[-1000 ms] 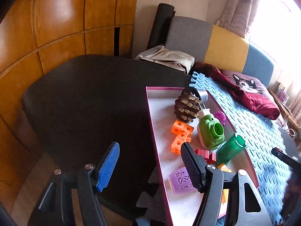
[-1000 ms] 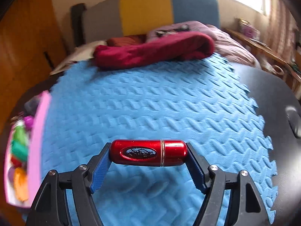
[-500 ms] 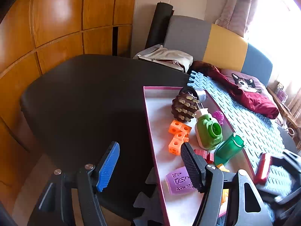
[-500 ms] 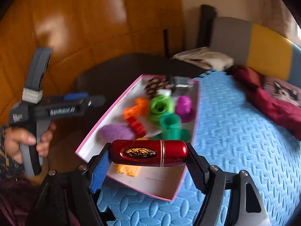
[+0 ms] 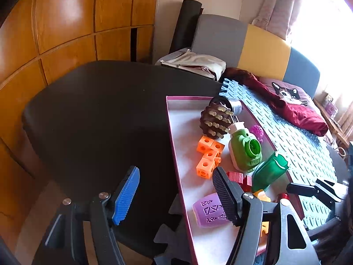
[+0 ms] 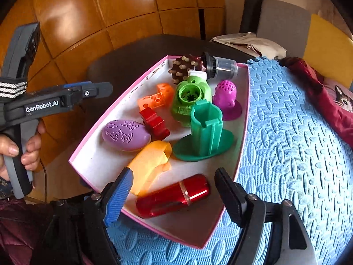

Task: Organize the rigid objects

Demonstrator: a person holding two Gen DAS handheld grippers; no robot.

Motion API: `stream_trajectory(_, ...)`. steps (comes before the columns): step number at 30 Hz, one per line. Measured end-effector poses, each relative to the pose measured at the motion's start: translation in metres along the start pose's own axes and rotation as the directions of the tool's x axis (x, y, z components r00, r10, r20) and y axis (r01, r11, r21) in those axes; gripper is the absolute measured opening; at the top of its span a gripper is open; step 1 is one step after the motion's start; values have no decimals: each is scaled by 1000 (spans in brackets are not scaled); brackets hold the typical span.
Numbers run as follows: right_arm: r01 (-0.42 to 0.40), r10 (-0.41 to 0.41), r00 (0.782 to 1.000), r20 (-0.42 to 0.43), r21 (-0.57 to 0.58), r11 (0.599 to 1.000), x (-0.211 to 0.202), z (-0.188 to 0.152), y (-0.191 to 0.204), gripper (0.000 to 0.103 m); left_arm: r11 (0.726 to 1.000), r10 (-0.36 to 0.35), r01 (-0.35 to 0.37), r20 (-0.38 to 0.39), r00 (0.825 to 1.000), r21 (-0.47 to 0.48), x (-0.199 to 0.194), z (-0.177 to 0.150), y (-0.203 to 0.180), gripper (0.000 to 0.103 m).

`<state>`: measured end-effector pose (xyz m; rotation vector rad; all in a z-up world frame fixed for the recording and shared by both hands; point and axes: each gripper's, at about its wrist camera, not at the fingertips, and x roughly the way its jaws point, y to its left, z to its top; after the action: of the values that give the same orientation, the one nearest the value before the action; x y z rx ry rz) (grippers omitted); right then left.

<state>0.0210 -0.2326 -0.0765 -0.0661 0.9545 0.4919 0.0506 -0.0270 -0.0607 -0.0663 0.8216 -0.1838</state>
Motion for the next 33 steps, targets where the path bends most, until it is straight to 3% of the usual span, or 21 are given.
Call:
stream_trajectory(9,12,-13,1000,19,49,999,-1,-6,1,78,1000,15,-15,26,1000,7,-6,0,-3,76)
stream_trajectory(15,56,-68,992,103,117,992,-16,-5,8,78,999,37,-36,49,998,-5,-15,1,-4,82)
stream_trajectory(18,136,-165,974,155,184,974,-27,-2,12,78,999,52,-52,78,996,-3,-24,1,-7,92)
stream_trajectory(20,217,-262,949,176,237,947,-32,-1,16,78,998,60,-60,93,994,-7,-31,0,-10,101)
stream_trajectory(24,305,-363,916,173,291,907,-34,0,25,78,997,74,-73,107,992,-12,-40,-4,-15,103)
stream_trajectory(33,362,-428,893,141,340,868,-34,-8,29,78,995,103,-100,125,987,-30,-54,-13,-22,103)
